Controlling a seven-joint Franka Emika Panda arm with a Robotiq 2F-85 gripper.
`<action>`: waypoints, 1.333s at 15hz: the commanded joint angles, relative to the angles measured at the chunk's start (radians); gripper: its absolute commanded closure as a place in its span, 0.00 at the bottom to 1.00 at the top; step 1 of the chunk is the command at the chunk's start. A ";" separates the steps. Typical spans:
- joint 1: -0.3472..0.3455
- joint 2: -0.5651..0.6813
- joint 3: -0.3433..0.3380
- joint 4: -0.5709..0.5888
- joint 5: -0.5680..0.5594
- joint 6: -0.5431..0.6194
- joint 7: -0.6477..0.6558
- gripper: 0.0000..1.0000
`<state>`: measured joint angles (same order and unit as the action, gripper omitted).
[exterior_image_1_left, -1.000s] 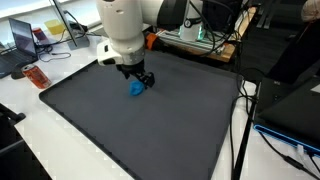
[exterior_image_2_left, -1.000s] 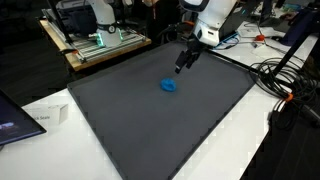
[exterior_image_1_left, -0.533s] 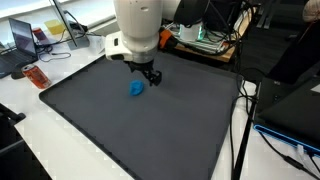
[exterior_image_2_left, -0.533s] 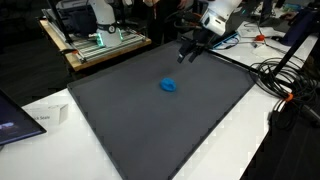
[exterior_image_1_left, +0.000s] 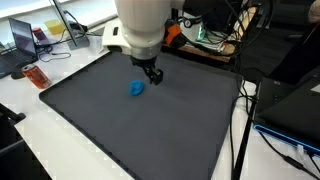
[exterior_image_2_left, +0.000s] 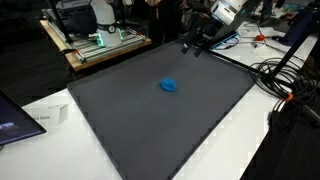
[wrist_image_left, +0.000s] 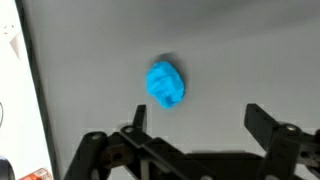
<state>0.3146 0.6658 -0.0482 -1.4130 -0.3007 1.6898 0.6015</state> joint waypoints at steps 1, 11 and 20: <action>0.023 0.069 -0.008 0.112 -0.003 -0.064 0.107 0.00; 0.034 0.195 0.003 0.265 -0.006 -0.094 0.160 0.00; -0.121 0.208 -0.003 0.286 0.033 0.026 -0.232 0.00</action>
<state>0.2461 0.8435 -0.0535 -1.1735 -0.2976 1.7021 0.4843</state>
